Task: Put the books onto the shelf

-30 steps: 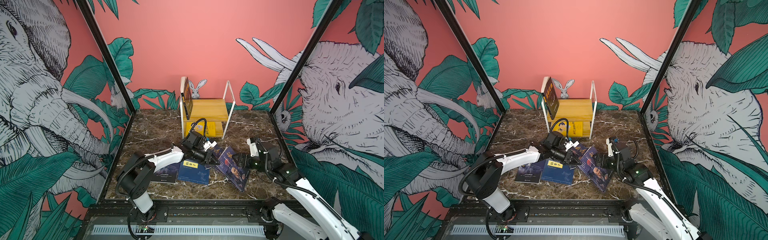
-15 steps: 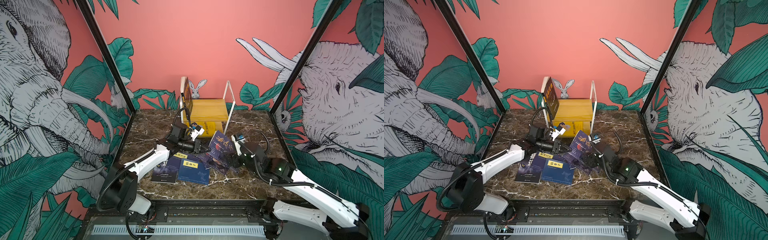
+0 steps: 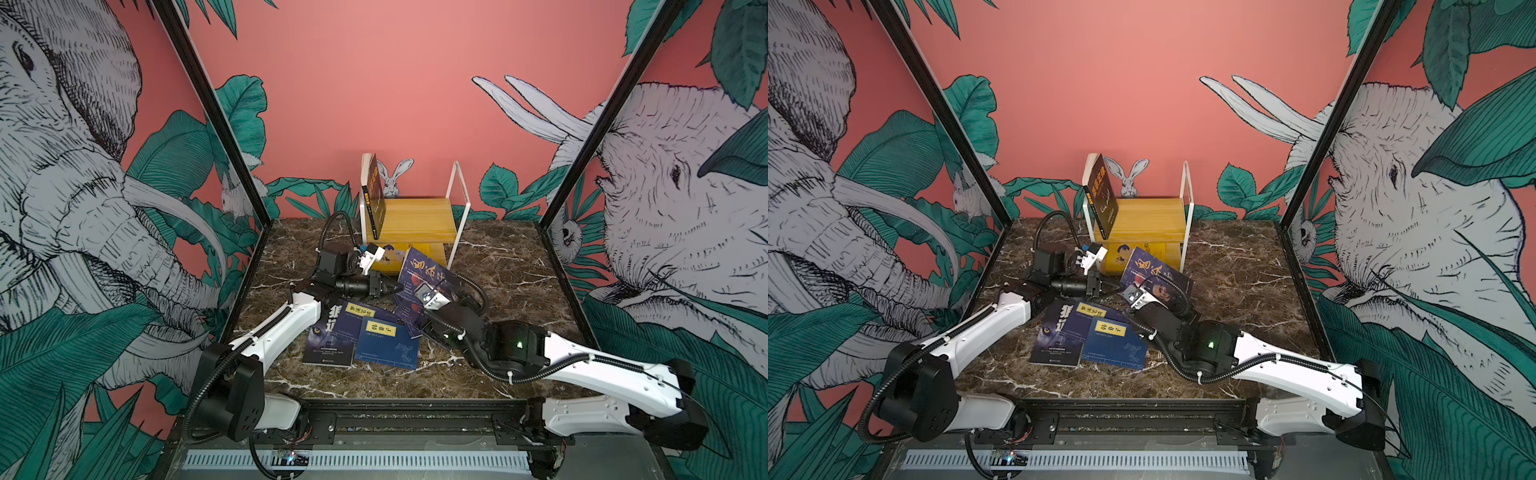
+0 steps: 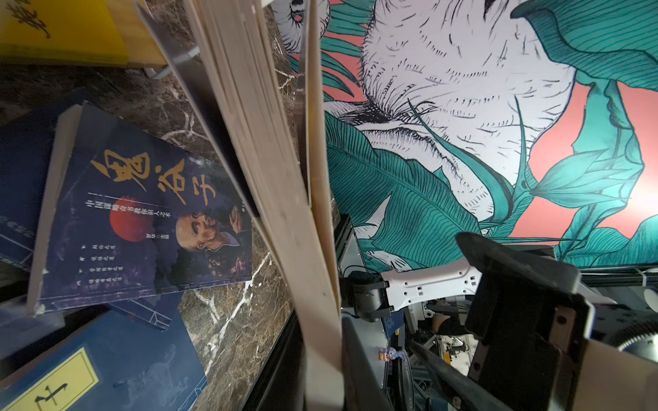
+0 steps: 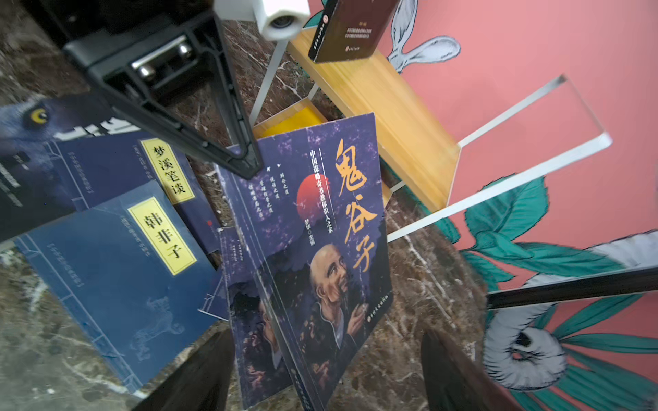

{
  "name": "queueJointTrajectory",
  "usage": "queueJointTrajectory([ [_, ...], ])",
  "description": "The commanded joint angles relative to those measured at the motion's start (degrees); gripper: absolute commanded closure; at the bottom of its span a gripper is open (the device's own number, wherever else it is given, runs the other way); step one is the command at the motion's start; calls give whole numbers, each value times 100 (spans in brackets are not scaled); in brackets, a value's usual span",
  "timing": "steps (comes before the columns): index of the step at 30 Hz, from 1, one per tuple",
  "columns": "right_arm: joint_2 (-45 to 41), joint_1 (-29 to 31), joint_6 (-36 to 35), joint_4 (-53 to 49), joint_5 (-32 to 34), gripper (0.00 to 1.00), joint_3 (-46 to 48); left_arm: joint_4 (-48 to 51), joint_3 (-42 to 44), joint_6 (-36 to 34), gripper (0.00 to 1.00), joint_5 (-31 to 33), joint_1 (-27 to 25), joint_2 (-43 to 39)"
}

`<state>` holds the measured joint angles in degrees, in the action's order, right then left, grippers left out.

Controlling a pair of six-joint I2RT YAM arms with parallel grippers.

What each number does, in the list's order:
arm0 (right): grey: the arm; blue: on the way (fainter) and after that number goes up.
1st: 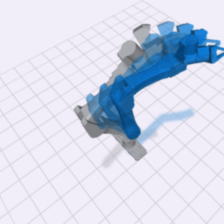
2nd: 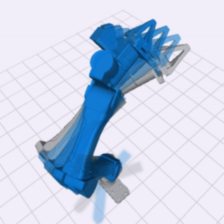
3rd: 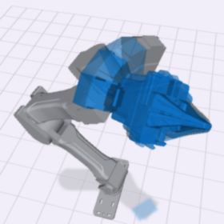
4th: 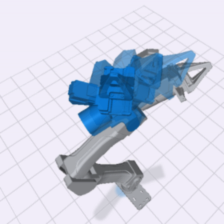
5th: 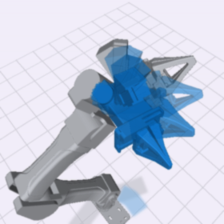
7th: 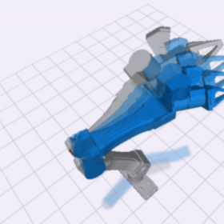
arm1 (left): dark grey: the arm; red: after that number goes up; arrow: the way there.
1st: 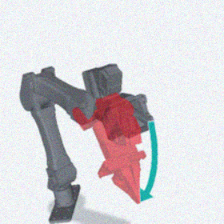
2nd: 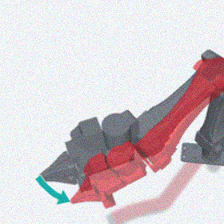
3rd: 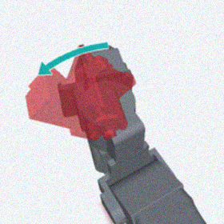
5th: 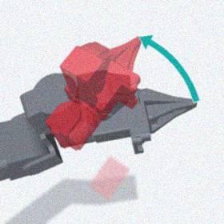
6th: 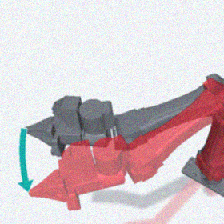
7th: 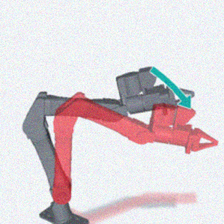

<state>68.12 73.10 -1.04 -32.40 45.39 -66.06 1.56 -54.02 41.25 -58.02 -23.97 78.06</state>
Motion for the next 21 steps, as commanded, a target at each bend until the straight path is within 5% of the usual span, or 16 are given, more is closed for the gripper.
queueJointTrajectory([
  [1, 102, 340, -1234, 983, 943, 16, 348, -467, -4, 41, 100, -342, 70, -329],
  [13, 1343, 463, -2685, 2429, 2306, 15, 624, -895, 147, 451, 100, -391, 254, -462],
  [21, 1929, 378, -6329, 9039, 2931, 23, 2167, -972, 158, 452, 100, -469, 272, -502],
])
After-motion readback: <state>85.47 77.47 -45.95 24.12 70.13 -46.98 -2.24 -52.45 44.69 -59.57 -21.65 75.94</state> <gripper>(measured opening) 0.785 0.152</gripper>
